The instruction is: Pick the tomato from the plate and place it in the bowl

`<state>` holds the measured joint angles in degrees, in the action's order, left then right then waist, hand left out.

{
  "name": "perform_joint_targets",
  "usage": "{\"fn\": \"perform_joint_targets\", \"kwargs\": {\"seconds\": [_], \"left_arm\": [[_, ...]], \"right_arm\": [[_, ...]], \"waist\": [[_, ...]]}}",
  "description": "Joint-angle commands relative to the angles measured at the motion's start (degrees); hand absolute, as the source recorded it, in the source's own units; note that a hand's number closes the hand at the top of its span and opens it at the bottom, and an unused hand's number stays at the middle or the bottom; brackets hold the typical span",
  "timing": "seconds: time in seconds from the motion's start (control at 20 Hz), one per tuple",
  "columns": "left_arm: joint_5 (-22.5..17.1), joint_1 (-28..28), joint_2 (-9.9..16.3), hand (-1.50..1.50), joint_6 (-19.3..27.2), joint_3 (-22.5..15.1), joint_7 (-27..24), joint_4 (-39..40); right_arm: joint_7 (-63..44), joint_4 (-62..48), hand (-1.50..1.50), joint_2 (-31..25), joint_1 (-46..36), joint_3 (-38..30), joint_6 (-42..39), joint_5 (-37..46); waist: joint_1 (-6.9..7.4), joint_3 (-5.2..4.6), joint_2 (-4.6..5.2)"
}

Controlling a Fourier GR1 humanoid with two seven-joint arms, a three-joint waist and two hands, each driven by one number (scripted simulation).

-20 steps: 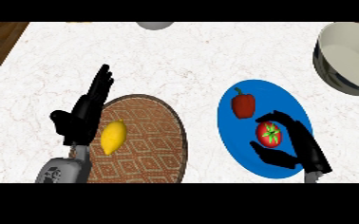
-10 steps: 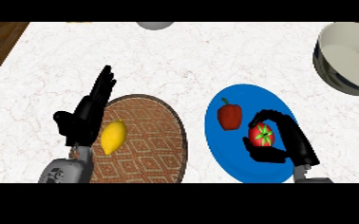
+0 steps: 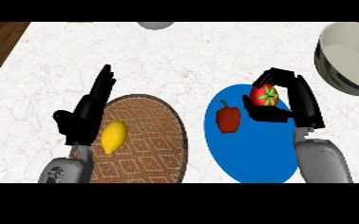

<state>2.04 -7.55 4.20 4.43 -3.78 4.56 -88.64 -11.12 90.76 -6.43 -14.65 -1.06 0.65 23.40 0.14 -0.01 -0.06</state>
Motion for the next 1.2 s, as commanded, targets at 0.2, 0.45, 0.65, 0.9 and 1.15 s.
{"fn": "perform_joint_targets", "kwargs": {"seconds": [0.2, 0.45, 0.65, 0.9, 1.15], "left_arm": [[-0.68, -0.14, 0.32, 0.00, -0.49, 0.32, 2.83, -2.53], [0.05, -1.59, -0.14, 0.00, -0.47, 1.40, -1.56, 3.71], [0.39, -2.14, -1.01, 0.00, 0.29, 1.11, -0.86, 3.29], [1.29, -1.37, -0.48, 0.00, 0.20, 0.17, 2.69, -1.11], [1.21, -1.96, -1.29, 0.00, 0.45, -0.07, 3.02, -2.40]], "right_arm": [[-7.87, 16.79, 1.50, -1.25, -4.67, 2.41, 5.42, 10.09], [-19.70, 20.76, 1.50, -6.69, -12.13, -1.55, -1.18, 12.26], [-32.24, 20.61, 1.50, -8.34, -22.55, -1.67, -6.37, 15.05], [-29.21, 7.03, 1.50, -10.44, -31.47, -6.32, -3.67, 15.30], [-26.48, 1.72, 1.50, -17.94, -33.48, -13.01, -6.90, 12.26]], "waist": [[-0.46, -0.04, -0.35], [-0.41, -0.04, 0.00], [-0.14, -0.06, -0.02], [0.50, -0.01, 0.09], [0.25, 0.01, 0.08]]}}
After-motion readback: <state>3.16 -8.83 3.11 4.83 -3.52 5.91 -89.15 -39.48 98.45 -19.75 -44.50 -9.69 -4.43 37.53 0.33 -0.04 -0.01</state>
